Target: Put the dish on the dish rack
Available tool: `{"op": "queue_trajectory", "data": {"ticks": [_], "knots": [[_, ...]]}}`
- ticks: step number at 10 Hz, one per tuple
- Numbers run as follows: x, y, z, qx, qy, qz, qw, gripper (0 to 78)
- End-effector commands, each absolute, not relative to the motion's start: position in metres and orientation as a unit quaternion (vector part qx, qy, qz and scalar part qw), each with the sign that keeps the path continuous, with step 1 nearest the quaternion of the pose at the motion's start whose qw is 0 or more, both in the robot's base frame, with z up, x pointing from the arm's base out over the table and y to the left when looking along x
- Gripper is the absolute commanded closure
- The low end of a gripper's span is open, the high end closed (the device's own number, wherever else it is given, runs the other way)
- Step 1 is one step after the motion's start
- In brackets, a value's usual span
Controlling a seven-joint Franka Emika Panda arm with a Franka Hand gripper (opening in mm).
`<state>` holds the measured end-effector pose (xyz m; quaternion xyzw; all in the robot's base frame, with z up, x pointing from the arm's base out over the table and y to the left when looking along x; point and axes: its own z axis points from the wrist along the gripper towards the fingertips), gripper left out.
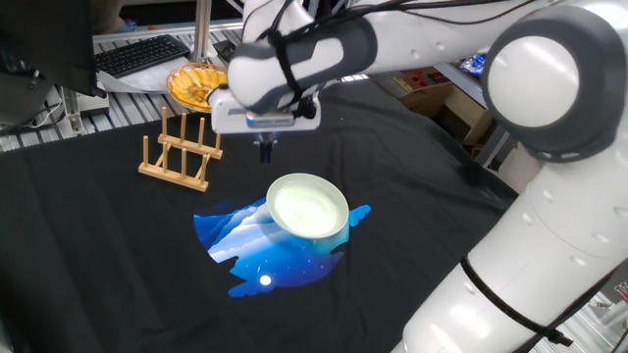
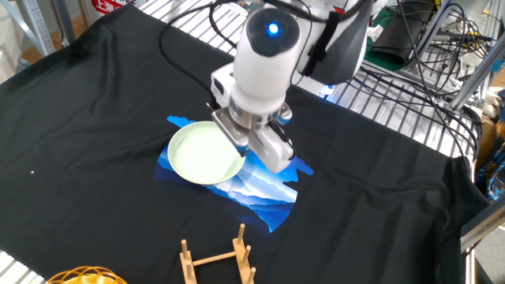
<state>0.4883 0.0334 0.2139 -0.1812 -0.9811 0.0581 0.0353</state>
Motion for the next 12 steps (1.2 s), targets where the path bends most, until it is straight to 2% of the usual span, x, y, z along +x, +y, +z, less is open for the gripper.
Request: {"op": "queue_trajectory", "data": {"ticks": [1, 7, 12], "knots": [[0.494, 0.035, 0.179, -0.199, -0.977, 0.073, 0.022, 77.6], [0.499, 0.034, 0.139, -0.222, -0.969, 0.107, 0.013, 77.6], [0.504, 0.02, 0.12, -0.227, -0.965, 0.128, 0.006, 77.6]]}}
